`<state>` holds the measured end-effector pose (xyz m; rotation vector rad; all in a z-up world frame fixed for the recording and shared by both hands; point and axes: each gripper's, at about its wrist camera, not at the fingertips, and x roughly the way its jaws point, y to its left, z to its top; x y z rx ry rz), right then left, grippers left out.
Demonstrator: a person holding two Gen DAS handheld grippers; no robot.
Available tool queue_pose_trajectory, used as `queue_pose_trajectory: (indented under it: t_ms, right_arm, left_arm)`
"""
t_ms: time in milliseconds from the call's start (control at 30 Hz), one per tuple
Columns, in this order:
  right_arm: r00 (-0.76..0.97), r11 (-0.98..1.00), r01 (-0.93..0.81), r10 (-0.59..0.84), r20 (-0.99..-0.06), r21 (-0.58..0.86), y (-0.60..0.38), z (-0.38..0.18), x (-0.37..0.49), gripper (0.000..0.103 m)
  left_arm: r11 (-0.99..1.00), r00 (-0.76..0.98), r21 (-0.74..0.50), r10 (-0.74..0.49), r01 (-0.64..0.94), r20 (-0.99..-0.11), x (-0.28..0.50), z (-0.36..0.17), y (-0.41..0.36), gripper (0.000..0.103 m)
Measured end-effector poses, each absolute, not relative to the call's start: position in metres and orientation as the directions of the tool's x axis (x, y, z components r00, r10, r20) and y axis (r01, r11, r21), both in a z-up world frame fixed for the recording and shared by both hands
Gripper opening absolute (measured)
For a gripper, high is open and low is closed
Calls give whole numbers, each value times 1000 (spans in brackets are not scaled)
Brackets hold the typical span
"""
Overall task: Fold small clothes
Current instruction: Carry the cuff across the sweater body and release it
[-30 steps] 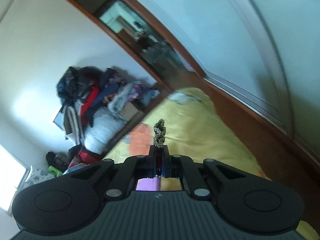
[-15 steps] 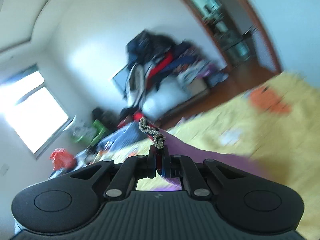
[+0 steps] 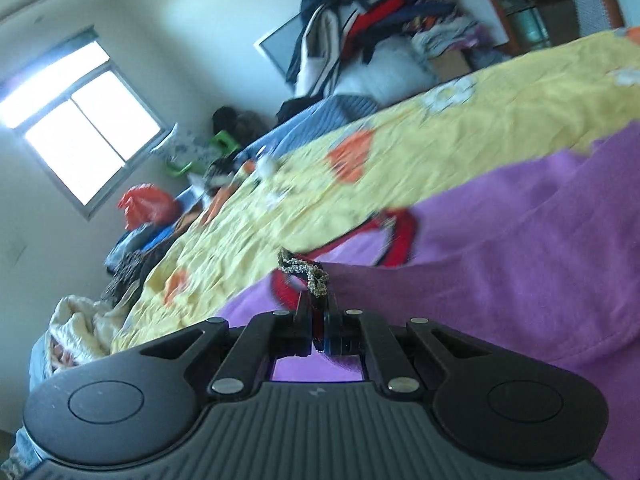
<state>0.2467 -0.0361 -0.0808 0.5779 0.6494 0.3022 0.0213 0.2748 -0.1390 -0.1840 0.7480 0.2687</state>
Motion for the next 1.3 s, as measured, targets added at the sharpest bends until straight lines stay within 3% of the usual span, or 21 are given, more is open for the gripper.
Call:
queue_pose_trajectory:
  t_ms: [300, 800, 1033, 1133, 1200, 1300]
  right_arm:
    - [700, 798, -158, 506, -504, 581, 47, -92, 251, 5]
    - [633, 778, -227, 575, -518, 586, 100, -106, 251, 5]
    - [593, 804, -235, 564, -574, 546, 122, -123, 245, 5]
    - [542, 819, -240, 559, -628, 521, 128, -138, 248, 8]
    - [533, 812, -267, 573, -622, 519, 125, -133, 243, 19]
    - [597, 817, -348, 571, -564, 460, 99, -107, 223, 22]
  left_arm:
    - [955, 701, -55, 173, -290, -692, 18, -141, 274, 103]
    - [955, 699, -54, 174, -292, -694, 19, -141, 273, 103]
    - [955, 699, -54, 175, -292, -694, 20, -141, 274, 103]
    - [955, 699, -53, 175, -293, -694, 20, -141, 274, 103]
    - [955, 699, -53, 175, -292, -694, 20, -141, 274, 103]
    - [955, 699, -54, 175, -292, -694, 20, -141, 274, 103]
